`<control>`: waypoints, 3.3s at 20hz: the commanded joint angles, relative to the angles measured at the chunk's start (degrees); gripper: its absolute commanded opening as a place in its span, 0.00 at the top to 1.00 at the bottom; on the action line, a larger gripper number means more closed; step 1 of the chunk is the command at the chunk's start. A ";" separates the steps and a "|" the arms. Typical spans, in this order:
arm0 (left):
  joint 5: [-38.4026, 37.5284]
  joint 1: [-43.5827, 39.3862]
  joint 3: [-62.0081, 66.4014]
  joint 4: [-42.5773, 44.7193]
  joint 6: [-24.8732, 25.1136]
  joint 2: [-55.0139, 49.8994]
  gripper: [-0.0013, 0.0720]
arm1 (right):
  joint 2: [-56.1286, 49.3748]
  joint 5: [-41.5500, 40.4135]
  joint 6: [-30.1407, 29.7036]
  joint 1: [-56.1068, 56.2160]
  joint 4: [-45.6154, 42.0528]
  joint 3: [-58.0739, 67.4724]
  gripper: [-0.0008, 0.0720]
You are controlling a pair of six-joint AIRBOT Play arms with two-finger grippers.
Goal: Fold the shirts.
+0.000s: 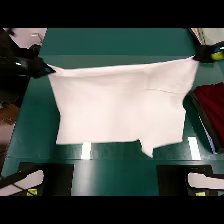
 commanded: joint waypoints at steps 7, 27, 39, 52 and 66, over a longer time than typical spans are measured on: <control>26.32 0.04 -2.67 -10.56 15.04 -16.76 0.95 | -13.05 -20.92 -0.02 2.38 -0.17 -1.16 0.98; 11.15 4.96 -0.70 2.32 7.78 -18.08 0.20 | -4.11 -5.99 0.61 0.07 10.23 -20.74 0.42; -0.96 13.31 -34.34 13.14 9.88 2.95 0.36 | 18.38 -2.40 -4.52 -5.35 12.07 -35.06 0.42; 1.03 9.07 -41.13 8.70 9.94 6.58 0.81 | 19.61 1.33 -4.57 -5.35 11.89 -35.15 0.42; -2.36 7.91 -31.63 5.44 8.66 6.64 0.95 | 19.61 4.15 -4.52 -15.61 14.25 -64.61 0.20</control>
